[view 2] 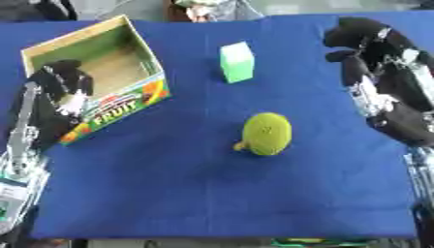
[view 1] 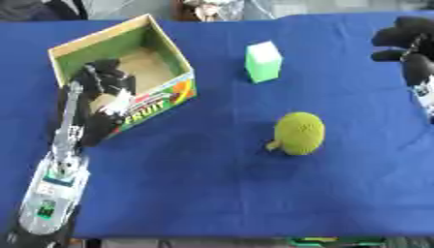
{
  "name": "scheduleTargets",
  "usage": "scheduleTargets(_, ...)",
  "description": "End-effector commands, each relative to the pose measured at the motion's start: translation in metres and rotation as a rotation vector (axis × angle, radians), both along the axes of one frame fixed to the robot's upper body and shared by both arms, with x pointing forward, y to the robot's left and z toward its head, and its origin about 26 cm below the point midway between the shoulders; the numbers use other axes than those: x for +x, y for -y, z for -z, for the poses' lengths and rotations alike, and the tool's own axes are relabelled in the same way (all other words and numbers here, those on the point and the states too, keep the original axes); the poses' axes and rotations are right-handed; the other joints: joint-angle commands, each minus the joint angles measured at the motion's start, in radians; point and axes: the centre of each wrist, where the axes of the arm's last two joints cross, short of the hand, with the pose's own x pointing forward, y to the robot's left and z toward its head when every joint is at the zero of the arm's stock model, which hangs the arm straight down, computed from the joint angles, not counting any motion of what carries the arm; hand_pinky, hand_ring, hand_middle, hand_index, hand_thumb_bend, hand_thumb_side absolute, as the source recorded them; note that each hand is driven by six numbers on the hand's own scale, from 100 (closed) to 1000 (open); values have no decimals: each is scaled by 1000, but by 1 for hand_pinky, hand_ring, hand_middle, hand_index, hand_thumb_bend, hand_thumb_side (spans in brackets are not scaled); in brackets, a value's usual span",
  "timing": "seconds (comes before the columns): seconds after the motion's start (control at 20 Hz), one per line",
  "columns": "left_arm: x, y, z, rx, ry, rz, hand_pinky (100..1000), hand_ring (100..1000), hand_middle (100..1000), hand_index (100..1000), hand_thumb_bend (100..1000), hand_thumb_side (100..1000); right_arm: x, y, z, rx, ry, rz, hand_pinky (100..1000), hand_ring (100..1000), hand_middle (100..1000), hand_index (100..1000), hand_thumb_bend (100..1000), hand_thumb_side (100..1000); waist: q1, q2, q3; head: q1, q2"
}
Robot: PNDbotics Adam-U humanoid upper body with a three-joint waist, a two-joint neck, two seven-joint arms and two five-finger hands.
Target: Pick up objects on the table and place them in the box.
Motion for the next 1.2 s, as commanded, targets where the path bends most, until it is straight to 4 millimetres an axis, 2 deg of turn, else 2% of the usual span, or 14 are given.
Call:
scheduleTargets(0.05, 0, -2, -9, 1, 36, 0, 553, 580, 576, 751, 293, 423, -1, -1, -9, -5, 32, -9, 781, 835, 771, 880, 100, 512, -3, -13, 0, -3, 4)
scheduleTargets(0.35, 0, -2, -9, -5, 35, -3, 552, 580, 576, 751, 293, 423, -1, -1, -10, -20, 37, -13, 781, 835, 770, 879, 100, 500, -5, -14, 4, -4, 3)
scheduleTargets(0.55, 0, -1, -8, -7, 33, -1, 552, 579, 575, 751, 292, 424, 2, 0, -14, -83, 51, -30, 782, 834, 770, 880, 100, 448, -6, -16, 8, -6, 3)
scheduleTargets(0.85, -1, -1, -7, -5, 27, 3, 552, 579, 575, 751, 293, 424, 18, 2, -14, -360, 72, -51, 796, 852, 793, 893, 100, 344, -12, -22, 14, -11, -1)
scheduleTargets(1.05, -1, -1, -6, -2, 23, 9, 551, 579, 575, 751, 294, 424, 32, -2, -8, -588, 95, -76, 815, 874, 823, 912, 100, 332, -16, -24, 19, -16, 4)
scheduleTargets(1.2, -1, 0, -6, 0, 21, 11, 552, 579, 575, 751, 294, 424, 42, -5, -3, -735, 125, -102, 831, 889, 846, 927, 100, 380, -18, -25, 23, -17, 5)
